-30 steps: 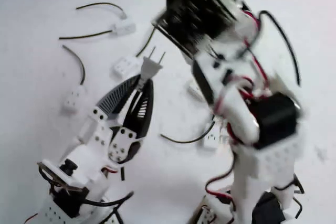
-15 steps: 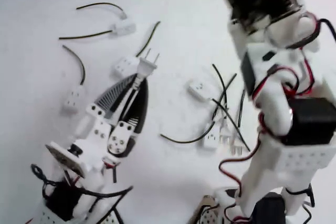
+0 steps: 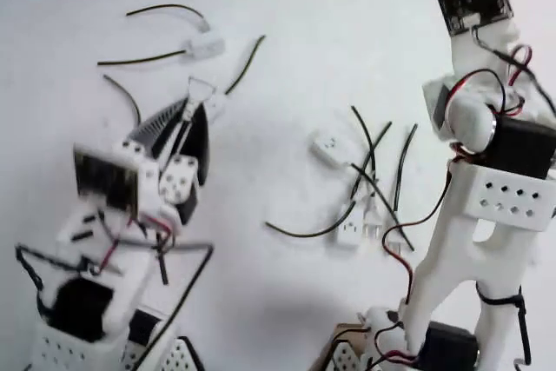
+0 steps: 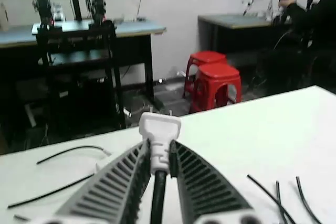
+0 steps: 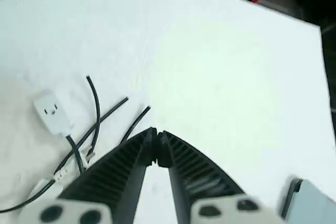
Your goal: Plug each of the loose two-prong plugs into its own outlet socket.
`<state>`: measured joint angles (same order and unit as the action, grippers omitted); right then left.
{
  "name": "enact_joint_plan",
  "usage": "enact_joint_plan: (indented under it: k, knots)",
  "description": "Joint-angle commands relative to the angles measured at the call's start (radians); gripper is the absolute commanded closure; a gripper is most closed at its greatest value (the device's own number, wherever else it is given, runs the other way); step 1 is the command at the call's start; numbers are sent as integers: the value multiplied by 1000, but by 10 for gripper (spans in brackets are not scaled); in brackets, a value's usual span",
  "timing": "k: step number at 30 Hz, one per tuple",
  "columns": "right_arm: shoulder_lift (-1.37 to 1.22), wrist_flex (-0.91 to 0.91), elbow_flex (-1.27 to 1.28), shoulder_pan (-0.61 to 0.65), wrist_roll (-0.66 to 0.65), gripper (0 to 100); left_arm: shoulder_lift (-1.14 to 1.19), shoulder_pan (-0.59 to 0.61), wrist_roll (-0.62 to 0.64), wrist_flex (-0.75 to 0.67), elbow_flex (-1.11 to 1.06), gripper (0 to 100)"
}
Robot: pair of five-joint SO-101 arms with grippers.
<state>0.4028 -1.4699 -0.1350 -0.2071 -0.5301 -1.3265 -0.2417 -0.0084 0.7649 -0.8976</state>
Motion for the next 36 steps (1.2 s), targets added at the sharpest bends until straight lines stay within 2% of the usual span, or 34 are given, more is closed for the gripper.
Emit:
enact_joint_plan:
  k: [1,5,9,12,17,21,24,30,36]
  knots:
    - [56,5,167,-18,9,981,199,65,0,158,279,977]
    - [54,24,374,-13,26,981,375,156,-77,333,512,976]
    - [48,165,600,-19,166,981,552,251,-118,473,703,976]
    - [51,275,749,-2,259,981,671,280,-121,569,813,976]
    - [50,389,951,50,311,981,846,332,-193,695,933,976]
    - [56,518,1086,97,311,981,937,404,-219,721,957,976]
    - [58,570,1129,120,311,981,993,438,-288,717,957,976]
    - [50,591,1148,117,311,981,1122,447,-377,695,956,976]
    - [50,684,1203,122,311,981,1297,476,-385,690,965,976]
